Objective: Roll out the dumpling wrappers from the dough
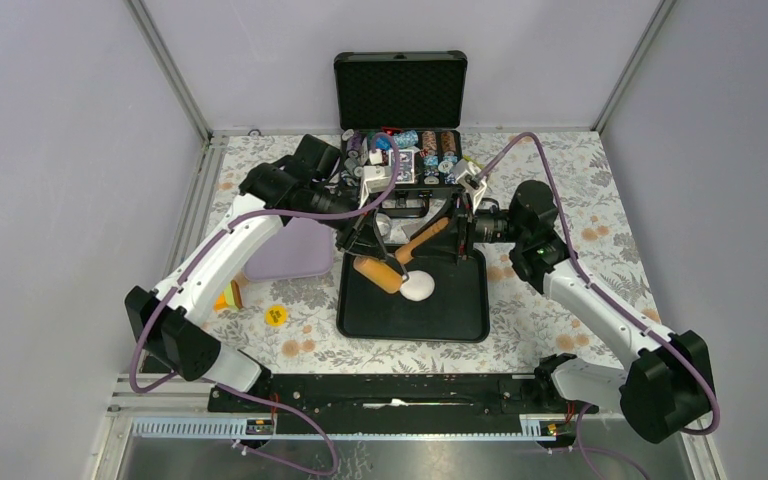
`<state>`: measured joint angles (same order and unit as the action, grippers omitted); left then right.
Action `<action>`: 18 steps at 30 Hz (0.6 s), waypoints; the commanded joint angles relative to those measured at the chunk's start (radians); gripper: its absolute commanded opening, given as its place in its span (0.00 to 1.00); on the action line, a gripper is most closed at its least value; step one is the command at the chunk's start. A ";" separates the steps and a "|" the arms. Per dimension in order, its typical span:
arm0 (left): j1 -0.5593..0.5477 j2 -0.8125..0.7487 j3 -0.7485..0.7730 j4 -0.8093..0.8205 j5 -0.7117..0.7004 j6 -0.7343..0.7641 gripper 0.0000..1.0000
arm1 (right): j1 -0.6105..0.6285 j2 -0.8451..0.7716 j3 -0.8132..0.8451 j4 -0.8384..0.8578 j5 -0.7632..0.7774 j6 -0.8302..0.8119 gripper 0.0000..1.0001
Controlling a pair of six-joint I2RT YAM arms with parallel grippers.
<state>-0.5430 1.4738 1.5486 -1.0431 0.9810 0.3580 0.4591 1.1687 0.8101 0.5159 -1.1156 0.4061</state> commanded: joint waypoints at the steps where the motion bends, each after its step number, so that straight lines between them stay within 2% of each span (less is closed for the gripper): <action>1: 0.000 0.006 0.014 0.066 0.024 -0.012 0.00 | 0.026 0.007 0.013 0.038 -0.027 0.000 0.44; 2: 0.000 0.008 0.017 0.065 0.020 -0.013 0.00 | 0.027 0.008 0.015 0.025 -0.027 -0.009 0.38; 6: 0.000 0.015 0.023 0.066 0.010 -0.019 0.00 | 0.026 0.009 0.016 0.001 -0.026 -0.022 0.04; 7: 0.001 0.018 0.028 0.065 0.004 -0.022 0.00 | 0.027 0.008 0.016 -0.006 -0.024 -0.024 0.00; 12: 0.001 0.037 0.061 0.065 -0.034 -0.050 0.00 | 0.027 0.001 0.019 -0.061 -0.016 -0.065 0.00; 13: 0.005 0.042 0.074 0.066 -0.063 -0.056 0.18 | 0.027 -0.007 0.027 -0.093 0.000 -0.087 0.00; 16: 0.054 0.042 0.113 0.040 -0.098 -0.046 0.92 | 0.027 -0.037 0.088 -0.297 0.108 -0.239 0.00; 17: 0.082 0.037 0.115 0.039 -0.106 -0.045 0.98 | 0.027 -0.044 0.113 -0.374 0.149 -0.302 0.00; 18: 0.109 0.033 0.113 0.039 -0.121 -0.045 0.99 | 0.027 -0.050 0.135 -0.439 0.186 -0.382 0.00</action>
<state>-0.5179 1.5257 1.6005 -1.0431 0.9226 0.3168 0.4751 1.1728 0.8291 0.3080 -1.0534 0.2646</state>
